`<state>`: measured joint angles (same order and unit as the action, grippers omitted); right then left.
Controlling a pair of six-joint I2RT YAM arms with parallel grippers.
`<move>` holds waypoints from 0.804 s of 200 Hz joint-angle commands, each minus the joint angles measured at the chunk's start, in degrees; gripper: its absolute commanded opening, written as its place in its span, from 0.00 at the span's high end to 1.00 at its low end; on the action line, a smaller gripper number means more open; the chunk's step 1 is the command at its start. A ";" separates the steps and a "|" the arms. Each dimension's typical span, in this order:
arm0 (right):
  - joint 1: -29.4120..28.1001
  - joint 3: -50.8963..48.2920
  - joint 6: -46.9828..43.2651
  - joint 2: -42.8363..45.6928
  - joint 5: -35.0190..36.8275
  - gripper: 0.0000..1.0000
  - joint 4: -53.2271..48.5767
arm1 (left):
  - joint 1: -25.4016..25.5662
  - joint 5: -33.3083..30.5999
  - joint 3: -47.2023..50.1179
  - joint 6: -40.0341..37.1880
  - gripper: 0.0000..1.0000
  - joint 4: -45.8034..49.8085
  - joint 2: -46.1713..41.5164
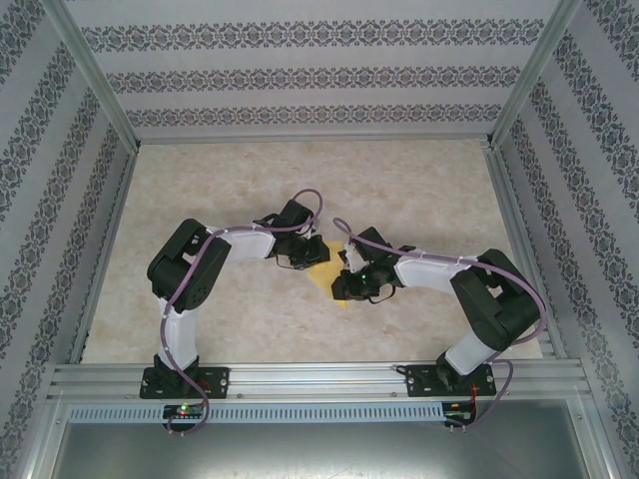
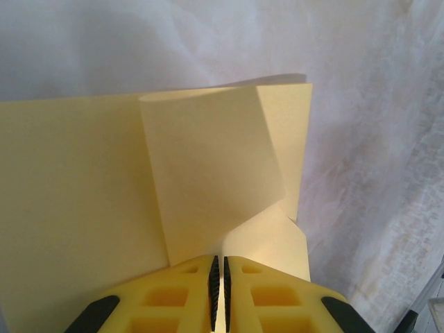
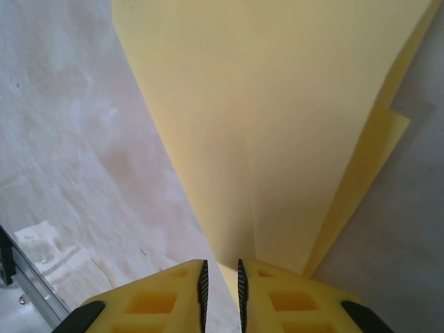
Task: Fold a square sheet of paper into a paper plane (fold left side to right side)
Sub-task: Fourth fold the wing at the center of the table.
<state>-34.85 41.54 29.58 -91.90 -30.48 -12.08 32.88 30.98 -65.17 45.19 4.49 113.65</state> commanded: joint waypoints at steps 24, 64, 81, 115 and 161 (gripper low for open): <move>-0.92 0.92 -1.48 -1.11 1.30 0.79 -3.91 | 0.62 -3.11 1.53 -1.32 0.84 5.17 1.76; -1.18 0.65 -1.63 -1.27 1.47 0.79 -4.68 | 0.60 -3.06 1.47 -1.30 0.84 5.17 1.76; -1.35 0.50 -1.82 -1.31 1.85 0.79 -5.33 | 0.60 -3.04 1.52 -1.26 0.84 5.10 1.72; -1.66 0.32 -2.30 -1.09 1.61 0.79 -7.01 | 0.60 -3.28 1.45 -1.39 0.84 5.34 1.70; -1.79 -0.92 -2.69 0.13 0.73 0.80 -8.84 | 0.60 -3.68 1.43 -1.51 0.84 5.67 1.95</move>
<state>-35.53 41.63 28.03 -92.09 -29.54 -14.35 32.91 31.03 -65.17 45.17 4.51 113.65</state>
